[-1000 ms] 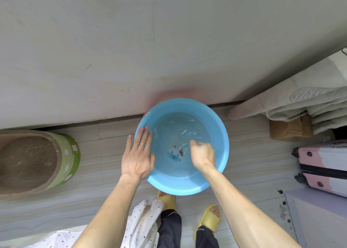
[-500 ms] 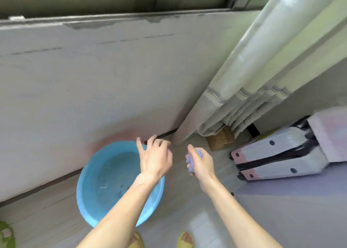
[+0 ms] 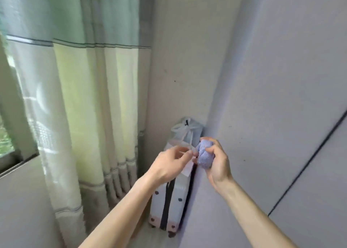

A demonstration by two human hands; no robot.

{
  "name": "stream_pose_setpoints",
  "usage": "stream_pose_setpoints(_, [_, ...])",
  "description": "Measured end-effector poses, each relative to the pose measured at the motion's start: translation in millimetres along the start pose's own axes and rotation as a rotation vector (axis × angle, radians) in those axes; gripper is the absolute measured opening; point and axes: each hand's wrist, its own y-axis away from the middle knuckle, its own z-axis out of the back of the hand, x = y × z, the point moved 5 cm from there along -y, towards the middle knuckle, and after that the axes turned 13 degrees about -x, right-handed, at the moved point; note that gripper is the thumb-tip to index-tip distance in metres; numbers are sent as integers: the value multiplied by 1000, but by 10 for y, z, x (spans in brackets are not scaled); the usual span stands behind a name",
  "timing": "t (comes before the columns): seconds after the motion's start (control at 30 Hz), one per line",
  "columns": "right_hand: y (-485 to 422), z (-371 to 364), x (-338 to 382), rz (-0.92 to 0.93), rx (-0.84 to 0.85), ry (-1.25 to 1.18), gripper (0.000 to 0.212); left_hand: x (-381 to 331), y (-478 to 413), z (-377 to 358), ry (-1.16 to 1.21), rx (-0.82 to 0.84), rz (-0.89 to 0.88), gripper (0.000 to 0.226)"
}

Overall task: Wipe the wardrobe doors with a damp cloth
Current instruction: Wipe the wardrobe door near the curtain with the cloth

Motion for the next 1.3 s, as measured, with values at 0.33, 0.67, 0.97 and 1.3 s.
stream_pose_setpoints(0.33, [-460, 1580, 1571, 308, -77, 212, 44, -2041, -331, -1470, 81, 116, -218, 31])
stream_pose_setpoints(0.67, [-935, 2537, 2268, 360, 12, 287, 22, -2985, -652, -2060, 255, 41, -249, 18])
stream_pose_setpoints(0.97, [-1182, 2845, 2468, 439, -2, 467, 31, -3298, -1001, -2179, 255, 6, -339, 12])
stream_pose_setpoints(1.3, [-1335, 2686, 2739, 520, -173, 306, 22, -3341, -1239, -2087, 328, 276, -272, 32])
